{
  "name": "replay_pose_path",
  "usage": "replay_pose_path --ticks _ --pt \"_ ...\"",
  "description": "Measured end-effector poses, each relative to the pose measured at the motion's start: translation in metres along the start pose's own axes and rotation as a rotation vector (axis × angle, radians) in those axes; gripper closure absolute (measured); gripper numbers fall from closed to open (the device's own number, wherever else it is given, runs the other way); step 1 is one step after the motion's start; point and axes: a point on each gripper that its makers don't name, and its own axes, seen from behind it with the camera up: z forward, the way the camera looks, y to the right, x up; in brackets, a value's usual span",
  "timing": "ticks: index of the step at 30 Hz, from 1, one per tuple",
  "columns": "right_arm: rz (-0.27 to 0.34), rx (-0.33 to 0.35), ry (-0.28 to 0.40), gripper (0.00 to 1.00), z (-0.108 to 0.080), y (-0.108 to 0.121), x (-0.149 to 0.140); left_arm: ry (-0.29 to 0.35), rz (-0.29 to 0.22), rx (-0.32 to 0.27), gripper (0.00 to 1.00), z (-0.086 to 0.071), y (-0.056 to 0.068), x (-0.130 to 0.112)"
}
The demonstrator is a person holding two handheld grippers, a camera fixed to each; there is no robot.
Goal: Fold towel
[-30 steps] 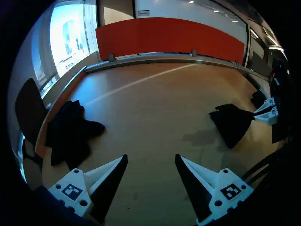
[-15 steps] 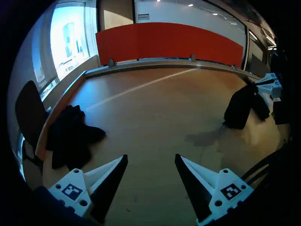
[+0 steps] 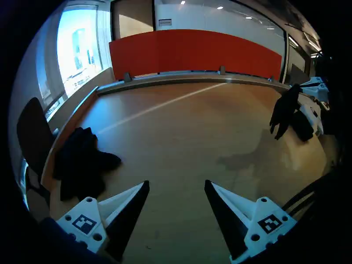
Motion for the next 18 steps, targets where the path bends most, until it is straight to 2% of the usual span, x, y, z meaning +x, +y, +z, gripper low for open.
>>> replay_pose_path --ticks 18 --pt "0.042 -0.075 0.000 0.95 -0.017 0.064 -0.004 -0.002 0.012 -0.002 0.07 0.005 0.003 0.005"
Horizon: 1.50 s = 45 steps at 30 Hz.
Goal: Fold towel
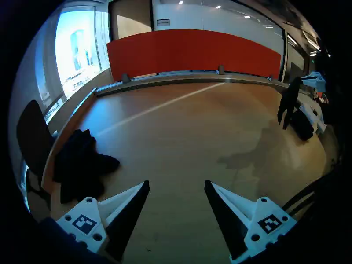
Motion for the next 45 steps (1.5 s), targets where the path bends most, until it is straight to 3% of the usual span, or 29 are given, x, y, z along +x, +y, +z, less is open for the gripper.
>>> replay_pose_path --ticks 25,45 --pt "0.059 -0.107 -0.021 0.95 -0.015 0.108 -0.013 -0.015 0.001 0.002 0.07 0.009 0.005 0.006" --pt "0.094 -0.174 -0.080 0.95 -0.011 0.188 -0.048 -0.025 0.010 0.017 0.07 0.014 0.010 0.010"
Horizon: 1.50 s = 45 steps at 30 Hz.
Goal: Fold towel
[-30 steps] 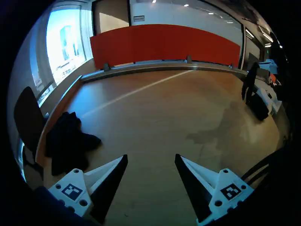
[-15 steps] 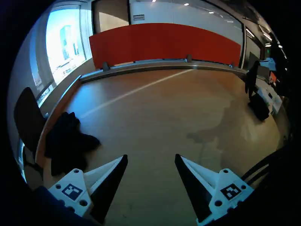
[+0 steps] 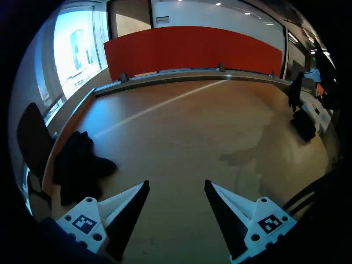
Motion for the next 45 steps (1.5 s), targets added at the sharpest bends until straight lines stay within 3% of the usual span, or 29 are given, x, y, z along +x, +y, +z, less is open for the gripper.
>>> replay_pose_path --ticks 9,27,35,45 --pt "0.019 -0.012 -0.023 0.95 0.010 0.020 -0.014 -0.005 -0.001 0.011 0.07 0.000 -0.002 0.001" --pt "0.034 -0.029 -0.058 0.95 0.013 0.037 -0.037 -0.010 0.014 0.011 0.07 0.003 0.002 0.003" --pt "0.054 -0.050 -0.091 0.95 -0.004 0.044 -0.064 -0.007 0.020 0.002 0.07 0.003 0.006 0.006" --pt "0.101 -0.081 -0.180 0.95 -0.038 0.052 -0.128 -0.006 0.041 -0.018 0.07 0.004 0.013 0.009"
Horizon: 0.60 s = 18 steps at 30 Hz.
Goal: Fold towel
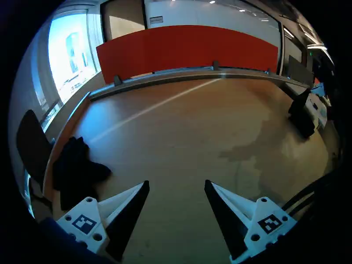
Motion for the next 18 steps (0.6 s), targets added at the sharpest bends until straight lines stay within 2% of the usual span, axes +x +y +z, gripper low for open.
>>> replay_pose_path --ticks 9,18 --pt "0.046 -0.023 -0.070 0.95 -0.012 -0.002 -0.052 -0.001 0.012 -0.012 0.07 0.000 0.006 0.001" --pt "0.118 -0.040 -0.139 0.95 -0.013 -0.005 -0.099 0.004 0.018 -0.007 0.07 -0.004 0.006 0.002"
